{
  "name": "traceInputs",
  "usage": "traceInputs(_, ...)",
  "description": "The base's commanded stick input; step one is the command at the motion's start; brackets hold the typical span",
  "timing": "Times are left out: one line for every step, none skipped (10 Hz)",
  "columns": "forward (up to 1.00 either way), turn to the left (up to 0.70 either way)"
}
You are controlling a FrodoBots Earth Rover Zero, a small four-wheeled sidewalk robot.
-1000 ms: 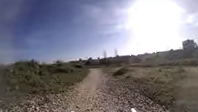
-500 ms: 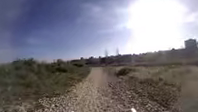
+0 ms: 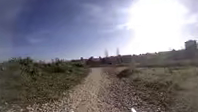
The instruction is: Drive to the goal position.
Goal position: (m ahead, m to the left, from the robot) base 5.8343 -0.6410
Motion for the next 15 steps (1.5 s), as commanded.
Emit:
traceInputs(0.5, 0.0)
traceInputs(0.5, 0.0)
traceInputs(0.5, 0.0)
traceInputs(0.5, 0.0)
traceInputs(0.5, 0.0)
traceInputs(0.5, 0.0)
traceInputs(0.5, 0.0)
traceInputs(0.5, 0.0)
traceInputs(0.5, 0.0)
traceInputs(0.5, 0.0)
traceInputs(0.5, 0.0)
traceInputs(0.5, 0.0)
traceInputs(0.5, 0.0)
traceInputs(0.5, 0.0)
traceInputs(0.5, 0.0)
